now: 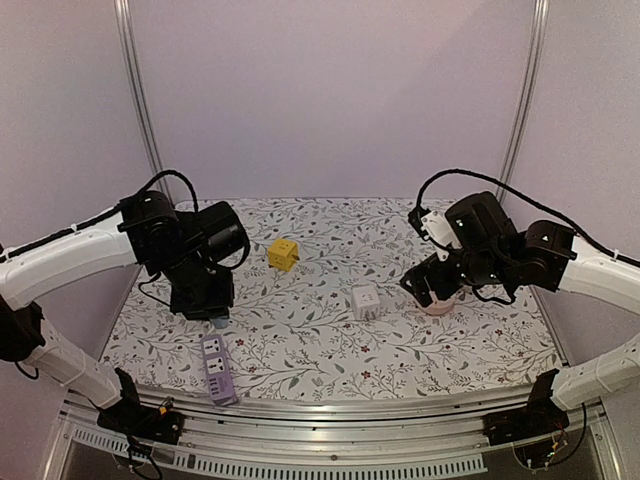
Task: Insert the plug
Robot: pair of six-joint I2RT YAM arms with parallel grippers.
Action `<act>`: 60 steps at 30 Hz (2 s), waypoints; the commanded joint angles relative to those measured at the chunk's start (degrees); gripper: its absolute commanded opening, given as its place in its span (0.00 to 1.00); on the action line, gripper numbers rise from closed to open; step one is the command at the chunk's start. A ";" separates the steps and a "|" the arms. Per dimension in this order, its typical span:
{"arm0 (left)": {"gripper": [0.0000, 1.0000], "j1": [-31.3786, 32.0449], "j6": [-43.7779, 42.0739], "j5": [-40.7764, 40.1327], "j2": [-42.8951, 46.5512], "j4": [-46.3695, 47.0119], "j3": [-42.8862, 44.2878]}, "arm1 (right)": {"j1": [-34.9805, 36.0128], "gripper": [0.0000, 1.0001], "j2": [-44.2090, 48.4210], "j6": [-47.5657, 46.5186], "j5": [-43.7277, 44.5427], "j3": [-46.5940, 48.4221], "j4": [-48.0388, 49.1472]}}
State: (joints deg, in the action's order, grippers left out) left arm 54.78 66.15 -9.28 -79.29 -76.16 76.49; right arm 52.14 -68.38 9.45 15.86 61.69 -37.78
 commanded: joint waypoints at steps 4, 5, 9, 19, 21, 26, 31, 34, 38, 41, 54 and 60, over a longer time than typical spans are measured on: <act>0.00 -4.94 0.59 2.12 0.66 -6.01 -6.23 | 0.44 0.99 -0.12 1.08 0.84 1.88 -2.75; 0.00 -5.54 0.64 2.62 0.96 -5.44 -7.32 | 0.48 0.99 -0.03 1.22 0.91 1.79 -2.88; 0.00 -8.02 0.52 4.55 2.16 -3.10 -10.82 | 0.43 0.99 0.35 1.68 0.84 1.37 -3.22; 0.00 -11.89 -0.47 8.21 2.88 2.68 -15.36 | 0.43 0.99 -0.42 1.73 0.09 1.55 -3.42; 0.00 -12.72 -0.98 8.74 2.24 3.66 -15.91 | 0.49 0.99 -0.74 1.62 -0.36 1.62 -3.44; 0.00 -13.71 -3.14 8.79 -1.30 4.84 -14.93 | 0.50 0.99 -1.44 1.71 -0.67 1.68 -3.91; 0.00 -14.27 -5.05 8.83 -4.51 5.90 -14.27 | 0.48 0.99 -1.32 1.58 -0.30 1.64 -4.27; 0.00 -14.90 -5.78 8.84 -5.96 6.62 -14.07 | 0.44 0.99 -1.29 1.62 -0.30 1.53 -4.44; 0.00 -15.64 -6.56 8.84 -7.37 7.29 -13.40 | 0.46 0.99 -1.21 1.53 -0.13 1.36 -4.56; 0.00 -15.89 -7.07 9.81 -8.35 8.01 -13.21 | 0.43 0.99 -1.19 1.41 0.13 1.35 -4.68; 0.00 -16.28 -8.38 10.08 -9.96 10.14 -13.51 | 0.45 0.99 -1.41 0.94 0.85 1.53 -4.97; 0.00 -16.46 -9.05 10.07 -9.98 10.84 -14.06 | 0.43 0.99 -1.41 0.92 0.84 1.50 -5.22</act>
State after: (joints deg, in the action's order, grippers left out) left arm 39.29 58.11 0.84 -88.64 -66.54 62.11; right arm 52.14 -69.38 10.37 15.99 62.37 -42.26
